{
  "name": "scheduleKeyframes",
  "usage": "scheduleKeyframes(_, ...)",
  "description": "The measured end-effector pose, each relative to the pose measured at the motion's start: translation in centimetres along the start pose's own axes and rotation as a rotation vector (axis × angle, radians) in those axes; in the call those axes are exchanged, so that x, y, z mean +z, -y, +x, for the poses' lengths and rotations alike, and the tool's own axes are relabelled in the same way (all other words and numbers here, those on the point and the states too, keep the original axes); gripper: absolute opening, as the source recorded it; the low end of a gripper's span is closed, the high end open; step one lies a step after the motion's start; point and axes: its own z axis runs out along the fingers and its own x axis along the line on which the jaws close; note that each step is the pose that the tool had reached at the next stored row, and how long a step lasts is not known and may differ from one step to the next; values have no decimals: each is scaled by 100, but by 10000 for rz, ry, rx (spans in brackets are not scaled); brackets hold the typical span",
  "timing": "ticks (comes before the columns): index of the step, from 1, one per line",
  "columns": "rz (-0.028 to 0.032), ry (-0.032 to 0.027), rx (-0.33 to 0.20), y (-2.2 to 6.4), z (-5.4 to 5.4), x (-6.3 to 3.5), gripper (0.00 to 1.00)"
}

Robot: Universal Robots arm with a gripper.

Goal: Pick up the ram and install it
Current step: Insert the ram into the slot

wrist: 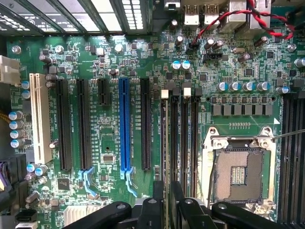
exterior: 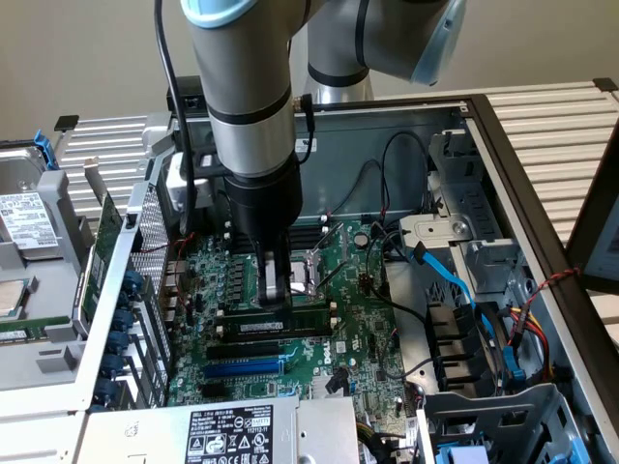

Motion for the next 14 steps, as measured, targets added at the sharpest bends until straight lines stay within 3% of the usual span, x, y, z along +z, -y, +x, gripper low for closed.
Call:
scheduleKeyframes(3,-110,-5,1,0,0,-2,22)
scheduleKeyframes(8,-349,-19,2,4,0,-51,22)
scheduleKeyframes(10,-397,-23,3,7,-1,-92,22)
scheduleKeyframes(14,-427,-24,3,12,1,-154,22)
